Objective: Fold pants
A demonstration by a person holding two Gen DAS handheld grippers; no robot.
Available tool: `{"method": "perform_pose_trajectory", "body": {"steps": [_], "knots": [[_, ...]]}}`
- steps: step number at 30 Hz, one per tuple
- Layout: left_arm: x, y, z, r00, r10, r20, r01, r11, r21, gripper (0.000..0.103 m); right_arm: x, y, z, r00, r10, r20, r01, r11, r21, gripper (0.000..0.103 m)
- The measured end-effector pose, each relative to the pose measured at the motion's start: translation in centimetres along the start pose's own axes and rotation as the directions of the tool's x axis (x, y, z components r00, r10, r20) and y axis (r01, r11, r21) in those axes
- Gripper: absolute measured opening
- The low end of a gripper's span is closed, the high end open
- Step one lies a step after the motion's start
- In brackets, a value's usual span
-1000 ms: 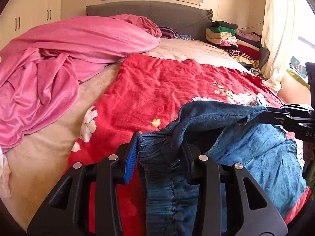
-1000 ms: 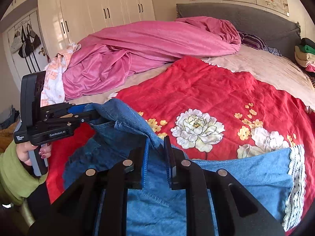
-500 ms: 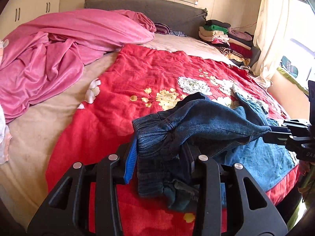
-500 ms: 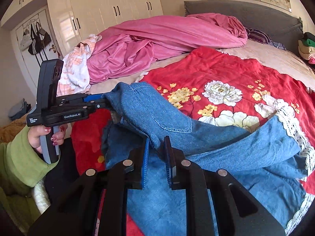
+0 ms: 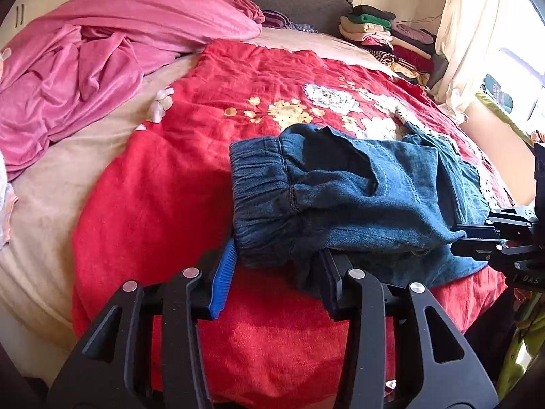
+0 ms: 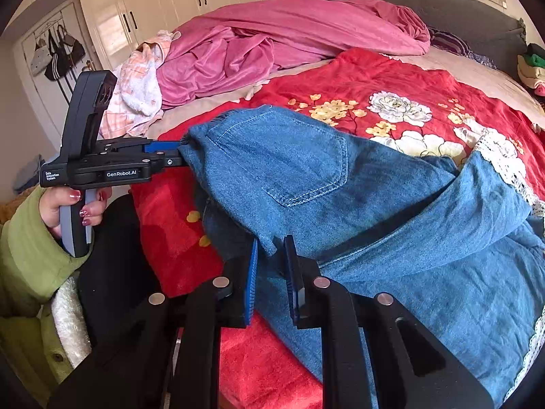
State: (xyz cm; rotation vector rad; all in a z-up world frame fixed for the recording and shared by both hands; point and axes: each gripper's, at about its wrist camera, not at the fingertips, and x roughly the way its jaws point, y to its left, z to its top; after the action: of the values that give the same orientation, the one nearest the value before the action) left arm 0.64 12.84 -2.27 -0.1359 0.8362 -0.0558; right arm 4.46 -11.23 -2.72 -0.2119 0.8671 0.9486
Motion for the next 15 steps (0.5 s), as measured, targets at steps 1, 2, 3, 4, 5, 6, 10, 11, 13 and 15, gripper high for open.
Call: {"method": "perform_pose_trajectory", "body": {"steps": [1, 2, 3, 4, 5, 6, 10, 11, 13, 15], "knots": [[0.0, 0.1, -0.2, 1.0, -0.001, -0.006, 0.001, 1.0, -0.004, 0.036, 0.1, 0.2, -0.2, 1.0, -0.002, -0.006, 0.002, 1.0, -0.006, 0.014], [-0.1, 0.2, -0.3, 1.0, 0.0, -0.008, 0.0, 1.0, -0.009, 0.036, 0.2, 0.3, -0.2, 1.0, -0.003, -0.009, 0.003, 1.0, -0.007, 0.014], [-0.4, 0.3, -0.4, 1.0, -0.002, -0.006, 0.002, 1.0, -0.013, 0.036, 0.1, 0.4, -0.2, 1.0, 0.007, -0.009, -0.007, 1.0, 0.002, 0.014], [-0.8, 0.3, -0.5, 1.0, -0.004, -0.002, 0.004, 1.0, -0.012, 0.036, 0.0, 0.5, -0.2, 1.0, 0.028, -0.005, -0.028, 1.0, 0.007, 0.014], [-1.2, 0.3, -0.5, 1.0, 0.005, 0.001, -0.005, 1.0, -0.008, 0.036, -0.1, 0.8, -0.2, 0.998, 0.056, 0.0, -0.056, 0.998, 0.005, 0.014], [-1.7, 0.3, -0.5, 1.0, 0.015, 0.001, -0.015, 1.0, -0.007, 0.036, -0.1, 1.2, -0.1, 0.998, 0.067, -0.001, -0.067, 0.998, -0.005, 0.014], [-3.9, 0.5, -0.7, 0.999, 0.039, 0.022, -0.039, 0.999, -0.012, 0.036, 1.3, 2.3, -0.6, 0.997, 0.052, -0.053, -0.054, 0.998, -0.037, 0.014], [-4.5, 0.4, -0.6, 0.999, 0.04, 0.036, -0.04, 0.999, -0.012, 0.036, 1.6, 2.4, -0.8, 0.996, 0.064, -0.059, -0.066, 0.997, -0.028, 0.014], [-5.3, -0.1, 0.0, 0.998, 0.021, 0.057, -0.021, 1.0, -0.005, 0.036, 1.8, 2.5, -1.0, 0.995, 0.08, -0.063, -0.081, 0.997, -0.015, 0.014], [-5.3, -1.1, 0.8, 0.998, 0.01, 0.069, -0.011, 1.0, 0.019, 0.036, 1.6, 2.6, -1.0, 0.995, 0.085, -0.061, -0.086, 0.996, -0.009, 0.014]]}}
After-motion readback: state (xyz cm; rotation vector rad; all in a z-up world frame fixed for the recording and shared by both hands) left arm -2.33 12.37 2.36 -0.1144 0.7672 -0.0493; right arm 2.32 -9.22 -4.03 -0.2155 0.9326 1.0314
